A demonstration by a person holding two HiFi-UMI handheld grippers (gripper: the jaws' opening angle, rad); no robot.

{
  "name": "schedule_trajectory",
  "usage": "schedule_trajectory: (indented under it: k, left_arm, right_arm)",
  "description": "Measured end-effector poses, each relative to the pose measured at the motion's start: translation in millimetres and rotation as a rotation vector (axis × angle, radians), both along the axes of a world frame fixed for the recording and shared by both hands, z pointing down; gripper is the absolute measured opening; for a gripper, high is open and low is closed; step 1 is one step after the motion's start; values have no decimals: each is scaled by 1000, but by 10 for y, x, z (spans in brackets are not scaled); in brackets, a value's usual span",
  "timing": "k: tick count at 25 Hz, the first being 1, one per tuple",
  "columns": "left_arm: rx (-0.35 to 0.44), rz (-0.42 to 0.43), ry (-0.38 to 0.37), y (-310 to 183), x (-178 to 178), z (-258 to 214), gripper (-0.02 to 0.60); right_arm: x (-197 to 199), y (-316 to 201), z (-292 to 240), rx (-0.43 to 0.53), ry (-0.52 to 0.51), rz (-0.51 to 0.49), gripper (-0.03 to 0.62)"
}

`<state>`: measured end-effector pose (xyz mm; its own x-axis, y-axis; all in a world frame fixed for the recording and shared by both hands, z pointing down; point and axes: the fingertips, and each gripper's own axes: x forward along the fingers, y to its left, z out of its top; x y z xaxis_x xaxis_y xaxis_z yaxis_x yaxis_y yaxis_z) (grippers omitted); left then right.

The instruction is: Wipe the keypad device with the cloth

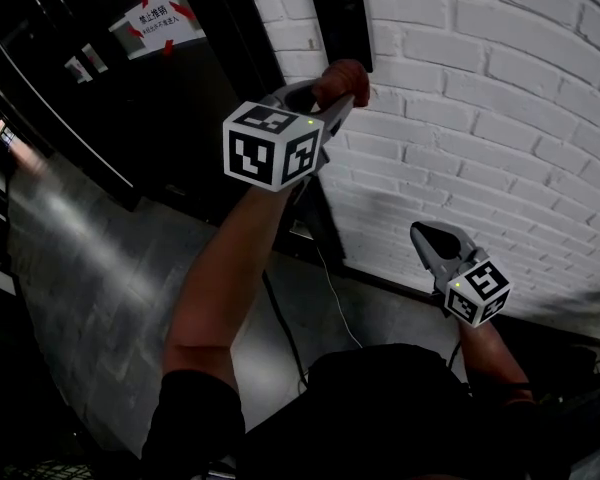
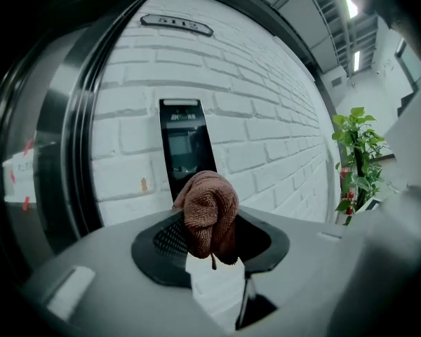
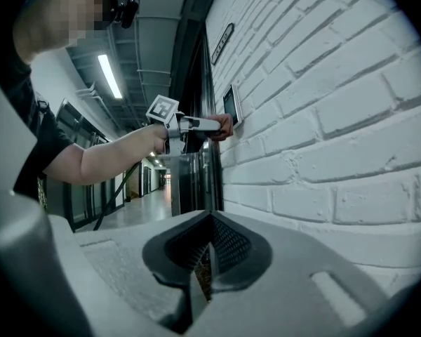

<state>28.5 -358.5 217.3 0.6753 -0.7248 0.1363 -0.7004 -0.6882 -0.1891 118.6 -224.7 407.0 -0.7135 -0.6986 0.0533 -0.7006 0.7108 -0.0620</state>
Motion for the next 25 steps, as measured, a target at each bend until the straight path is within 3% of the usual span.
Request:
schedule_trajectory:
  k: [5,12,17,25]
  left_arm:
    - [116,-9,103,38,-50,-600,164]
    - [220,-2,166,-60,18,-1353,163]
    - [254,-28,168,-181,57,-1493,163]
    - [236,-24,167,-215,58,-1424,163]
  right_arm:
    - [-33,35,-2,-3,0,-15,-9]
    - [6,92,59,-24,6,-17,-9]
    - [81,88,40,-19,10,-9,-9]
    - [133,64,-1,-13,11,-1,-9]
